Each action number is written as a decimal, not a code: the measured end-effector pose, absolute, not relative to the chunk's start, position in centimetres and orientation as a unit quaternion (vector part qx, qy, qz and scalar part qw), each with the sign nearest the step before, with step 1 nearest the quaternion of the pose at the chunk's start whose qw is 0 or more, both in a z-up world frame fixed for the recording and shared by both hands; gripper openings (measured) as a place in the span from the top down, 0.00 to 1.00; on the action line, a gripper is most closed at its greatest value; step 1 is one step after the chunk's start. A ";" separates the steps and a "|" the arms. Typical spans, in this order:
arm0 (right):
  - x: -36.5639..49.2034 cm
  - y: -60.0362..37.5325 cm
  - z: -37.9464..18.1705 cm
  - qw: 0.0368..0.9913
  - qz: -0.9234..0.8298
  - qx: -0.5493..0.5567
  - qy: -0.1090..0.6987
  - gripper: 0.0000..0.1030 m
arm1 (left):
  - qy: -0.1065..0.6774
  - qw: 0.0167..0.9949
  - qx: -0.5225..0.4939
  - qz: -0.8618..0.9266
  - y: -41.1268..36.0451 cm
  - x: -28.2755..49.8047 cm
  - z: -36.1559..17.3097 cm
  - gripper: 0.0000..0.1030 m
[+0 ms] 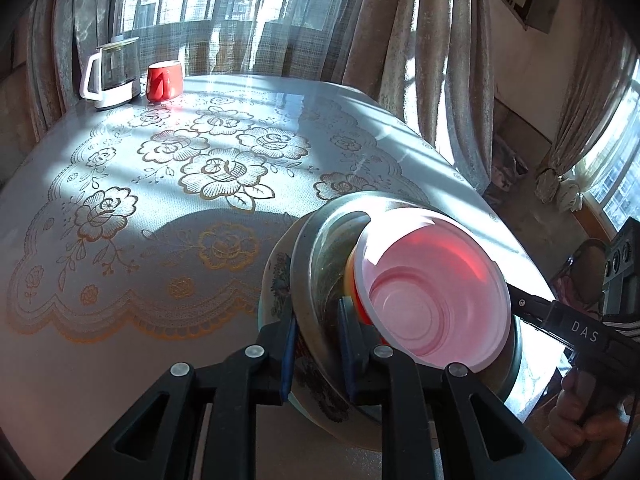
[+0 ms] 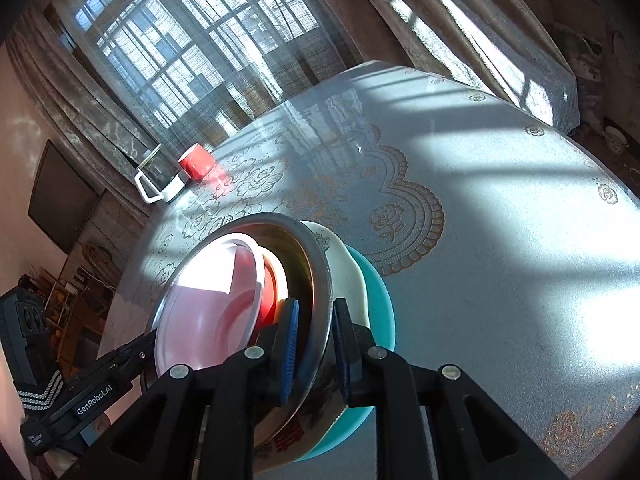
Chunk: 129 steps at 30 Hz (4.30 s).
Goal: Organize plates and bowls
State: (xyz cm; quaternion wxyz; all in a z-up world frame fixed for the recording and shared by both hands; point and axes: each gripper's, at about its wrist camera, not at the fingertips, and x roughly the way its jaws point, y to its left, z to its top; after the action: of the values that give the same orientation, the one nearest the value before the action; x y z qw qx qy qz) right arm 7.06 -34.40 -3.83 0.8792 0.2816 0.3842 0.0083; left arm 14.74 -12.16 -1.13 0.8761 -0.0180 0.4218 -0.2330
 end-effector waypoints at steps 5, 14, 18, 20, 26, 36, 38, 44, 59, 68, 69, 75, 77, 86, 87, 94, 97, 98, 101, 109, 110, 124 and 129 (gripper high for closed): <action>6.3 -34.7 -3.6 0.879 0.004 0.288 0.381 0.79 | 0.421 0.876 -0.026 -0.232 -12.0 14.4 -1.1 0.80; 5.3 -34.3 -3.2 0.879 0.012 0.293 0.376 0.76 | 0.416 0.879 -0.030 -0.233 -11.6 13.5 -0.9 0.77; 4.9 -34.2 -3.5 0.875 0.015 0.302 0.378 0.76 | 0.402 0.887 -0.028 -0.224 -11.3 12.7 -0.5 0.77; 4.8 -34.0 -3.5 0.877 0.015 0.298 0.377 0.78 | 0.400 0.888 -0.024 -0.226 -11.4 12.6 -0.5 0.78; 4.7 -33.4 -3.2 0.885 0.012 0.277 0.375 0.84 | 0.401 0.886 -0.022 -0.231 -11.5 12.6 -0.5 0.78; 4.9 -33.2 -3.0 0.887 0.003 0.262 0.379 0.84 | 0.401 0.887 -0.018 -0.229 -11.7 12.4 -0.6 0.77; 4.9 -33.2 -3.0 0.887 0.003 0.262 0.380 0.84 | 0.400 0.887 -0.016 -0.228 -11.8 12.4 -0.6 0.77; 4.9 -33.0 -2.9 0.888 -0.002 0.255 0.382 0.84 | 0.401 0.888 -0.018 -0.225 -11.7 12.4 -0.6 0.77; 4.4 -32.1 -2.3 0.892 -0.013 0.236 0.386 0.81 | 0.389 0.896 -0.019 -0.214 -11.2 10.9 0.1 0.77; 3.7 -31.2 -1.1 0.902 -0.021 0.212 0.374 0.78 | 0.367 0.911 -0.004 -0.186 -10.0 9.1 0.9 0.77; 3.7 -31.0 -1.0 0.904 -0.021 0.208 0.373 0.77 | 0.362 0.915 0.002 -0.180 -9.8 8.8 1.0 0.77; 3.0 -29.7 -0.2 0.915 -0.034 0.178 0.360 0.77 | 0.345 0.927 0.017 -0.147 -8.7 7.3 1.2 0.72; 2.7 -29.1 0.0 0.919 -0.039 0.168 0.353 0.77 | 0.340 0.930 0.020 -0.136 -8.4 6.7 1.3 0.68; 1.4 -26.2 0.5 0.937 -0.070 0.122 0.320 0.69 | 0.317 0.943 0.015 -0.097 -6.7 4.6 1.3 0.49; 1.3 -26.0 0.4 0.937 -0.072 0.120 0.320 0.69 | 0.316 0.944 0.013 -0.094 -6.6 4.5 1.3 0.47; 1.2 -24.9 0.3 0.941 -0.078 0.095 0.314 0.66 | 0.307 0.948 0.012 -0.079 -6.4 3.9 1.4 0.40; 1.1 -24.7 0.4 0.943 -0.076 0.089 0.312 0.65 | 0.306 0.949 0.012 -0.078 -6.5 3.9 1.4 0.40; 1.1 -24.6 0.3 0.943 -0.076 0.088 0.311 0.65 | 0.306 0.949 0.014 -0.079 -6.6 3.8 1.4 0.40; 1.2 -24.6 0.2 0.942 -0.076 0.087 0.314 0.65 | 0.307 0.948 0.016 -0.082 -6.8 3.8 1.3 0.40; 1.3 -24.7 0.2 0.942 -0.079 0.086 0.314 0.65 | 0.310 0.947 0.019 -0.083 -7.2 3.7 1.1 0.34; 1.3 -24.7 0.2 0.942 -0.079 0.086 0.314 0.64 | 0.309 0.947 0.019 -0.083 -7.3 3.6 1.1 0.33; 1.4 -24.9 0.1 0.941 -0.077 0.090 0.316 0.64 | 0.308 0.947 0.021 -0.085 -7.4 3.7 1.3 0.30; 1.4 -24.8 0.1 0.942 -0.077 0.090 0.315 0.64 | 0.308 0.947 0.021 -0.085 -7.5 3.7 1.3 0.30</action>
State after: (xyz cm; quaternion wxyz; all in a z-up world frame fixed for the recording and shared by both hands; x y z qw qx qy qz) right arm 1.40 -24.76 0.12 0.9416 0.0896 0.3154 -0.0771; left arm 3.67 -7.48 1.34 0.9473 0.0212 0.3081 -0.0853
